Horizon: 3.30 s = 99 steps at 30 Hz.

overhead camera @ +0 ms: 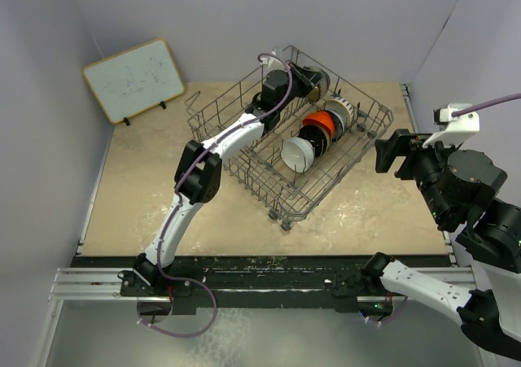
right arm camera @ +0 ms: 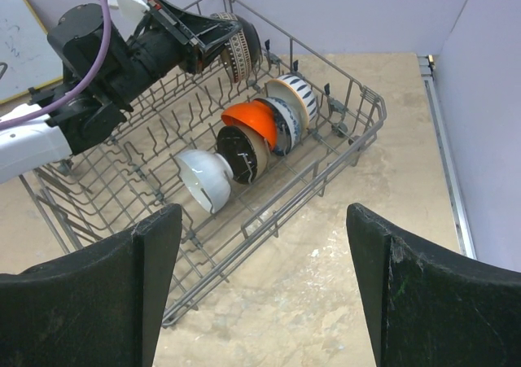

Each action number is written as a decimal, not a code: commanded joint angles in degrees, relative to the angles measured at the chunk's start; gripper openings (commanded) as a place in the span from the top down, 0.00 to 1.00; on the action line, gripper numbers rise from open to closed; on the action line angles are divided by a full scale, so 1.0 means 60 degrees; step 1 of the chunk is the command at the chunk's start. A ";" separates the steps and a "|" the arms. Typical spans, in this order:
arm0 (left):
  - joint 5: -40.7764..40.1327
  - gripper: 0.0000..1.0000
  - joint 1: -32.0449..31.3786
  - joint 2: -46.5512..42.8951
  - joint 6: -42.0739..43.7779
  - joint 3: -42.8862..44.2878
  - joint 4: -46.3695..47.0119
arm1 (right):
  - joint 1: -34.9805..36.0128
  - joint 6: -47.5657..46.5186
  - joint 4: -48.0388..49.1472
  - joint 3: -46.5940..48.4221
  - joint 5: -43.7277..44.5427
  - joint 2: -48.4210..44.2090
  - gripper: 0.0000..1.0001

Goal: Load the bowls into the dish rack
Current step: Place the bowl in the dish rack.

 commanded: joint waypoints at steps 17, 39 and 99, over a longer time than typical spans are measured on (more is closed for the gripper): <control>0.0075 1.00 0.0962 0.0045 -0.1415 -0.0900 0.2740 | -0.0034 -0.0114 0.0113 -0.0088 0.0278 -0.0137 0.17; -0.0425 0.75 0.1316 -0.0832 -0.2509 -0.3110 0.1250 | -0.0029 -0.0242 0.0140 -0.0002 0.0296 -0.0108 0.17; 0.2879 1.00 0.1295 -0.0774 0.2490 -0.1178 0.4627 | -0.0030 -0.0501 0.0656 -0.0221 0.0516 -0.0135 0.15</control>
